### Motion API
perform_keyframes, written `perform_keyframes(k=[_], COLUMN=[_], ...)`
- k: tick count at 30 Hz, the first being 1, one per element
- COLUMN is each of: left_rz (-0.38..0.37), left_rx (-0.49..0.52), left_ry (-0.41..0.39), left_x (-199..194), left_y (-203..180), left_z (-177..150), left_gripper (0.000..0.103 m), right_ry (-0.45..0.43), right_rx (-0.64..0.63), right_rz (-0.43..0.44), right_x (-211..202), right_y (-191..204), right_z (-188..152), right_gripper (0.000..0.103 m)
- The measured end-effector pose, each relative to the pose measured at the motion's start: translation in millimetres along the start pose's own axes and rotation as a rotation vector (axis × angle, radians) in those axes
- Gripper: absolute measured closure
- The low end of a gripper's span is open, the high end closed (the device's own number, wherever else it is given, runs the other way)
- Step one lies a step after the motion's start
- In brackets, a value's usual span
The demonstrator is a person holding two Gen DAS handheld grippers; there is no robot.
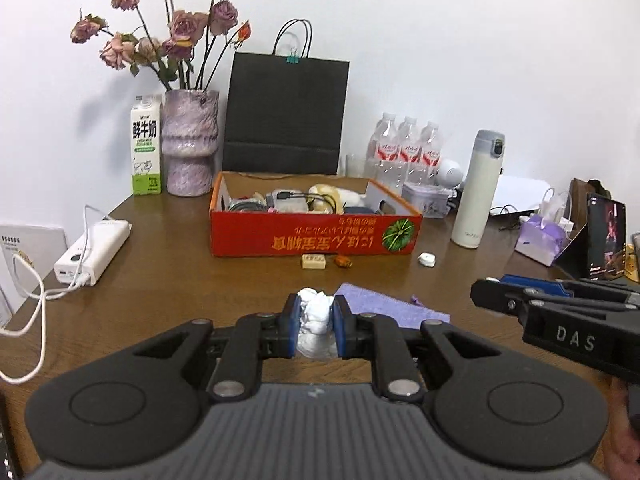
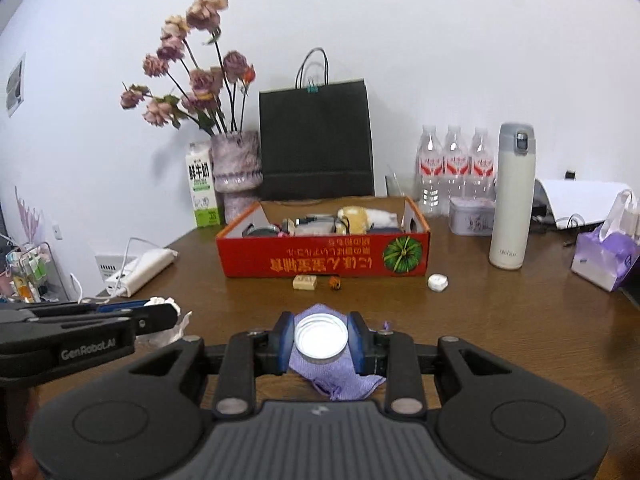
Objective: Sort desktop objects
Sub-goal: 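Drop the white cap into the box while left tool drops the tissue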
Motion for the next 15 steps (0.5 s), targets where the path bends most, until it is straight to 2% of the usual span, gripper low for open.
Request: perform_keyframes(k=[5,9,12,15], left_rz=[-0.01,-0.056,-0.049,-0.031], left_rx=[0.017,0.048,0.065,0.031], left_ry=[-0.008,0.005,0.065,0.19], left_x=[28,72,134,209], left_y=[-2,-13,-20,-15], left_z=[32,83,112,124], left_gripper=[0.085,0.085,0.085,0.085], right_ry=[-0.009,-0.038,-0.032,0.064], right_rx=[0.025,0.107,0.139,0.19], right_rz=[-0.01,-0.002,0.072,0.141], right_x=[14,44,93,167], right_y=[-18,-58,-85,-105], right_z=[17,56,100,130], right_gripper=[0.076,0.076,0.076,0.076])
Point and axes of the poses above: each gripper's, at about its wrist camera, not at the fingertips, and x roughly the way its jaws point, y to its left, z to its top, the point moved 4 cm from there along x, roughly the way its jaws point, and after that the axes turned 11 degrees about -x, right-handed, at the moved point
